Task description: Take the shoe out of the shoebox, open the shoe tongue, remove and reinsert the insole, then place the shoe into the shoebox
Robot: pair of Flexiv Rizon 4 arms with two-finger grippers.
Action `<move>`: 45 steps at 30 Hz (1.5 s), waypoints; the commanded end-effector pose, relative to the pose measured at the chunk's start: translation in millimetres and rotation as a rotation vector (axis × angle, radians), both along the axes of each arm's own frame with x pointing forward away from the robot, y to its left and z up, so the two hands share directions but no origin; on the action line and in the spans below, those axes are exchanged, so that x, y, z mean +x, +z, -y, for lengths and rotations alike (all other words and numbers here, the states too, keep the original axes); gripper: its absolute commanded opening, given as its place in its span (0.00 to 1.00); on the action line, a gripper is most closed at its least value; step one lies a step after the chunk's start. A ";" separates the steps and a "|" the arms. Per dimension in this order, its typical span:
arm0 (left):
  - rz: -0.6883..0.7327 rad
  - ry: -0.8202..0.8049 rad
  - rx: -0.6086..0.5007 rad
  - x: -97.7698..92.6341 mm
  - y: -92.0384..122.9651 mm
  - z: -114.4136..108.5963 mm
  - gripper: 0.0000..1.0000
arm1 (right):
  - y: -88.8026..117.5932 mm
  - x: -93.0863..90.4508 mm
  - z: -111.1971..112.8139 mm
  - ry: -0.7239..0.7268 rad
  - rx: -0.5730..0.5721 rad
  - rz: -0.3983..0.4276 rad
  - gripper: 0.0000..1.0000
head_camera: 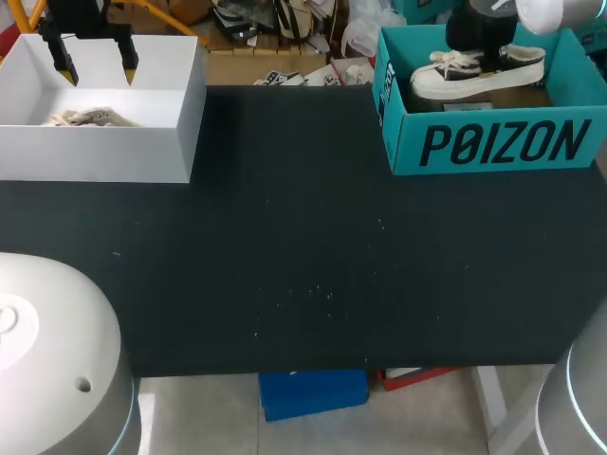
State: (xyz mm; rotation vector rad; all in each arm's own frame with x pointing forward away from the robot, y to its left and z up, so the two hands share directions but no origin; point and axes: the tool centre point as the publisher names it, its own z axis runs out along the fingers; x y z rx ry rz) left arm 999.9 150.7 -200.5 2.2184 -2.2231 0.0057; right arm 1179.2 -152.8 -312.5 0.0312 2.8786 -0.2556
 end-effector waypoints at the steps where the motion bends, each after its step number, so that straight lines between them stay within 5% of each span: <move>1: -0.001 0.001 0.002 -0.1 0.5 0.3 1.00 | 77.8 -55.9 -14.9 -0.003 -0.029 0.106 0.00; 12: -0.001 0.001 0.002 -0.1 0.5 0.3 1.00 | 169.1 -111.8 -30.0 0.028 -0.087 0.254 0.00; 22: -0.001 0.001 0.002 -0.1 0.5 0.3 1.00 | 220.4 -186.0 -95.9 0.082 -0.084 0.369 0.00; 32: -0.001 0.001 0.002 -0.1 0.5 0.3 1.00 | 202.1 -265.0 -189.2 0.053 -0.031 0.376 0.00; 45: -0.001 0.001 0.002 -0.1 0.5 0.3 1.00 | 145.8 -325.5 -279.9 0.055 0.037 0.229 0.00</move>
